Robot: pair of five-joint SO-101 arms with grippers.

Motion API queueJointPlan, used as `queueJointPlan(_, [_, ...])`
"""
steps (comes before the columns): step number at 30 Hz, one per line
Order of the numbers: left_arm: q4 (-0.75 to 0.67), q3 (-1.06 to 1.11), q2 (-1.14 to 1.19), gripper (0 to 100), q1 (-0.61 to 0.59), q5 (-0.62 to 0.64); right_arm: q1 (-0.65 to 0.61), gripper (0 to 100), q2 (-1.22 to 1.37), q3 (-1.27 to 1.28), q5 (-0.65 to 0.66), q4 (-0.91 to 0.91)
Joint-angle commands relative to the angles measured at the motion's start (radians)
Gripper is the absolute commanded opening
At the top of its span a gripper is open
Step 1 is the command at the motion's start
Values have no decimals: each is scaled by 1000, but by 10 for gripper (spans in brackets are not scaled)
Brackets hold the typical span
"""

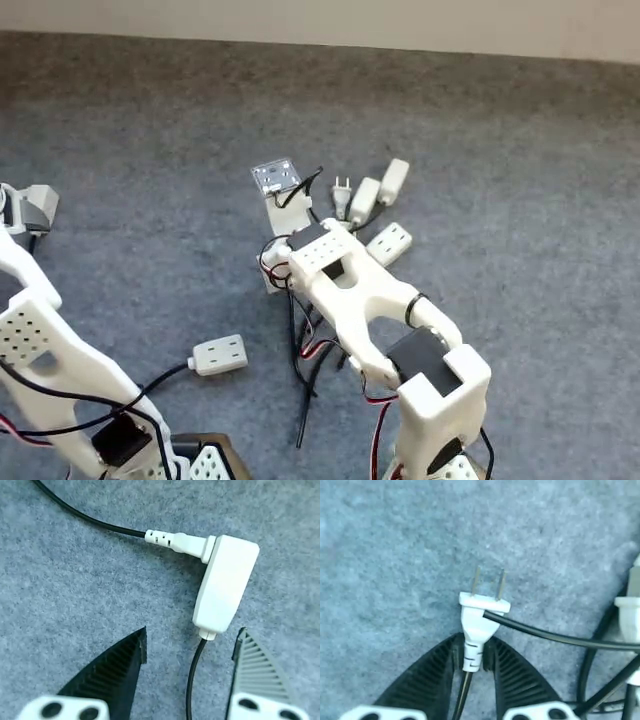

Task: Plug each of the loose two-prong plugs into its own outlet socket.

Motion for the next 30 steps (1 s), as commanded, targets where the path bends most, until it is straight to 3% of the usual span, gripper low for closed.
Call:
queueJointPlan(1, [6,-41,-15,288,10,-3,-2,5,7,-38,5,85])
queueJointPlan(5, [58,-62,-16,291,21,-41,-10,7,-30,-99,213,277])
queueJointPlan(9, [296,-191,-16,300,79,-195,-15,7,-150,-153,370,424])
queueJointPlan(13, [436,-369,-15,333,111,-184,22,7,-392,-104,402,424])
queueJointPlan(20, [460,-504,-16,338,151,-109,30,7,-782,214,457,318])
queueJointPlan(25, [460,-509,-36,338,237,-92,30,7,-812,412,456,226])
queueJointPlan(30, [462,-444,-220,338,404,2,38,6,-829,493,453,188])
